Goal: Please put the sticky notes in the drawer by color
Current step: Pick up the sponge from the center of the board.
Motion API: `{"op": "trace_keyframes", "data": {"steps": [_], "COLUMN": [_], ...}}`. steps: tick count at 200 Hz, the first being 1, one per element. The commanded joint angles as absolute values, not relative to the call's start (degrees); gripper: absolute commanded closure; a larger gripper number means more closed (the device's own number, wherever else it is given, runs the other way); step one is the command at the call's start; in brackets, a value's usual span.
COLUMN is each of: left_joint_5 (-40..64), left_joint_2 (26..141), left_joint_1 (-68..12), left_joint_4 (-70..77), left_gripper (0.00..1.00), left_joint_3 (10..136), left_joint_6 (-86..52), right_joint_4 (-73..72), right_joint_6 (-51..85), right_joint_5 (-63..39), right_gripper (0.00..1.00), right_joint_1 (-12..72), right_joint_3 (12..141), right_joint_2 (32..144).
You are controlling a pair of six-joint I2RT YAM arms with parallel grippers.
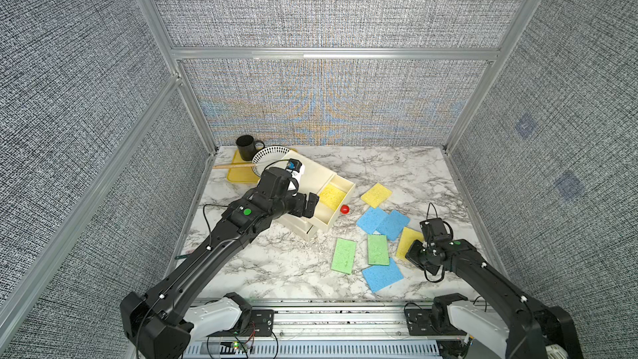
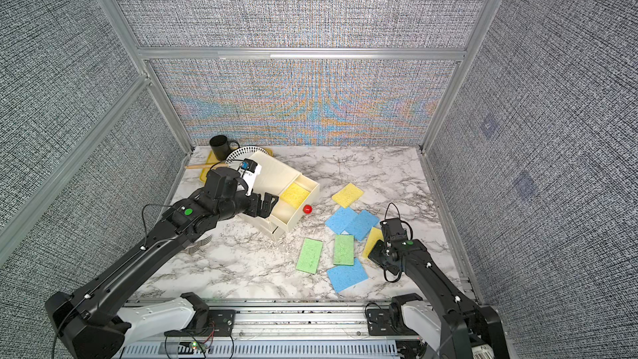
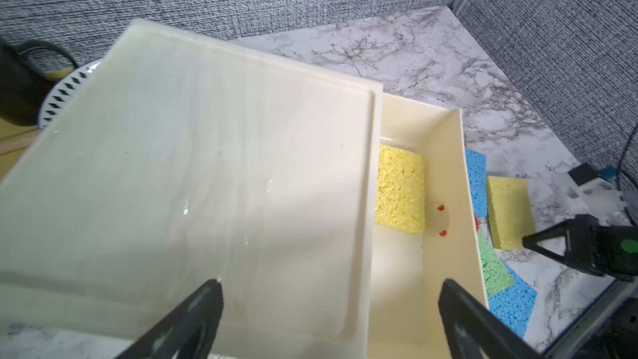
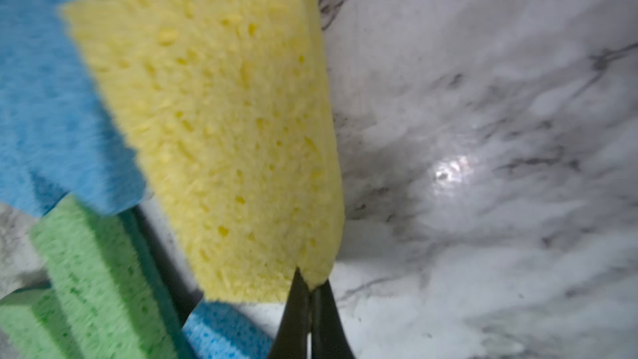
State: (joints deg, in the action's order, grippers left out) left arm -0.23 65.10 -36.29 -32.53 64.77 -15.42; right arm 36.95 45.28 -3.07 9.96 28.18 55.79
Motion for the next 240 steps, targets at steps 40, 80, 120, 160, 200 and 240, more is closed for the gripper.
{"op": "trace_keyframes", "data": {"steps": [40,80,120,160,200,240], "left_joint_5": [17.2,22.4,25.5,26.6,28.6,30.0], "left_joint_2": [61.3,66.0,73.7,76.5,76.8,74.9], "left_joint_1": [-37.4,-42.5,-44.5,-45.6,-45.6,-45.6], "left_joint_4": [-29.8,-28.6,-27.4,-24.2,-21.4,-20.8], "left_gripper": [0.00,0.00,0.00,0.00,0.52,0.98], "left_joint_3": [62.7,69.6,76.7,77.7,76.2,74.9], "left_joint_6": [-16.1,-16.7,-19.6,-22.3,-24.6,-25.6], "right_joint_4": [48.0,46.3,42.4,40.3,40.1,49.5], "right_joint_6": [37.8,32.8,34.8,35.0,35.8,39.8], "right_joint_5": [-6.5,-11.2,-9.0,-7.5,-4.9,4.9], "right_gripper": [1.00,1.00,1.00,1.00,1.00,0.54], "right_joint_1": [10.7,21.6,35.7,45.1,49.2,49.6], "right_joint_3": [50.2,61.9,65.9,67.7,69.5,74.6], "right_joint_2": [48.0,51.9,54.1,57.4,59.2,59.0]}}
